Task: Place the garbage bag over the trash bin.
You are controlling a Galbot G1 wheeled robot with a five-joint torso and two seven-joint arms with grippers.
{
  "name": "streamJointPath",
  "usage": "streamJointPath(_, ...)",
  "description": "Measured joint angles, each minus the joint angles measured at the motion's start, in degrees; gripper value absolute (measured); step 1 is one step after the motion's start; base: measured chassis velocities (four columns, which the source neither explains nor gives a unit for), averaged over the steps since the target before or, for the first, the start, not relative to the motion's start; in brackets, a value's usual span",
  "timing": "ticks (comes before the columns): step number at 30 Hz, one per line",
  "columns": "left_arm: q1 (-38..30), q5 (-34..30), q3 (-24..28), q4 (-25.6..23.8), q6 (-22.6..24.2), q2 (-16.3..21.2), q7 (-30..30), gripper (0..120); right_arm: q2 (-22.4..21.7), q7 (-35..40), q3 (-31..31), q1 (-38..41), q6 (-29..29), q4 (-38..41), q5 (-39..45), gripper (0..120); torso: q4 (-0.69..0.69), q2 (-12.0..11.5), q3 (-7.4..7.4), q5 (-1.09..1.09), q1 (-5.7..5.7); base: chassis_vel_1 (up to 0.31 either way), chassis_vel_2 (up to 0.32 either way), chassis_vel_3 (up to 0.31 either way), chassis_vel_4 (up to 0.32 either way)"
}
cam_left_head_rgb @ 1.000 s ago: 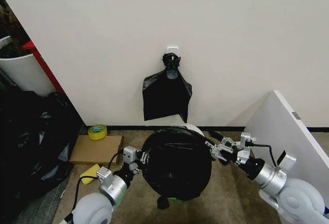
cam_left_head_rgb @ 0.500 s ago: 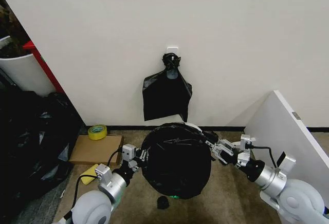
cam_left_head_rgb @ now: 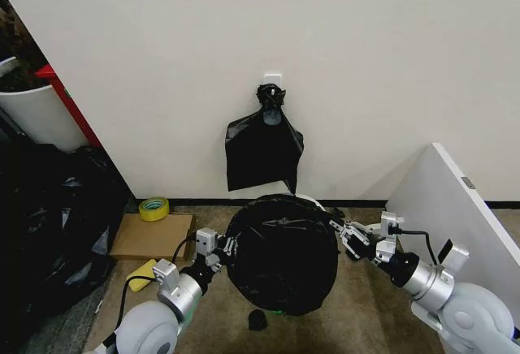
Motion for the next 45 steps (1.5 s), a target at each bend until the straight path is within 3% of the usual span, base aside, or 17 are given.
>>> streamJointPath(23, -0.22, 4.87, 1.35, -0.89, -0.77, 0.13, 1.63, 0, 1.39, 8.56, -2.70, 3.32, -0.02, -5.87, -9.26, 0, 0.01, 0.00, 0.00, 0.01, 0.00, 0.000, 0.000, 0.000, 0.000)
streamJointPath(30, -0.68, 4.25, 1.25, -0.02, 0.89, -0.85, -1.13, 0, 2.92, 10.83, 2.18, 0.32, 1.40, -3.58, -9.78, 25, -0.01, 0.00, 0.00, 0.00, 0.00, 0.000, 0.000, 0.000, 0.000)
streamJointPath(36, 0.00, 3.19, 0.66, 1.02, 2.21, -1.55, -4.97, 0, 3.82, 18.17, 7.67, -1.90, 1.29, -1.66, -10.40, 46, -0.02, 0.00, 0.00, 0.00, 0.00, 0.000, 0.000, 0.000, 0.000)
streamJointPath(38, -0.03, 2.26, 0.63, 1.09, 3.16, -2.55, -7.12, 0, 4.16, 20.38, 8.65, -2.71, 0.77, -0.41, -11.80, 53, 0.04, 0.00, 0.00, 0.01, 0.00, 0.000, 0.000, 0.000, 0.000)
streamJointPath(41, -1.47, 1.54, 0.81, 2.38, 4.63, -4.82, -11.98, 0, 5.65, 23.90, 11.15, -7.27, -0.60, 5.31, -14.80, 67, -0.03, 0.00, 0.00, 0.01, 0.00, 0.000, 0.000, 0.000, 0.000)
streamJointPath(43, -1.92, 1.53, 0.85, 2.57, 4.80, -5.29, -12.78, 0, 5.94, 24.77, 11.65, -8.63, -1.20, 7.80, -15.55, 68, -0.04, 0.00, 0.00, 0.01, 0.00, 0.000, 0.000, 0.000, 0.000)
streamJointPath(45, -3.05, 1.24, 1.14, 2.36, 5.39, -6.17, -14.29, 0, 6.54, 27.25, 12.92, -11.86, -3.72, 14.02, -17.86, 60, -0.01, 0.00, -0.01, -0.03, 0.00, 0.000, 0.000, 0.000, 0.000)
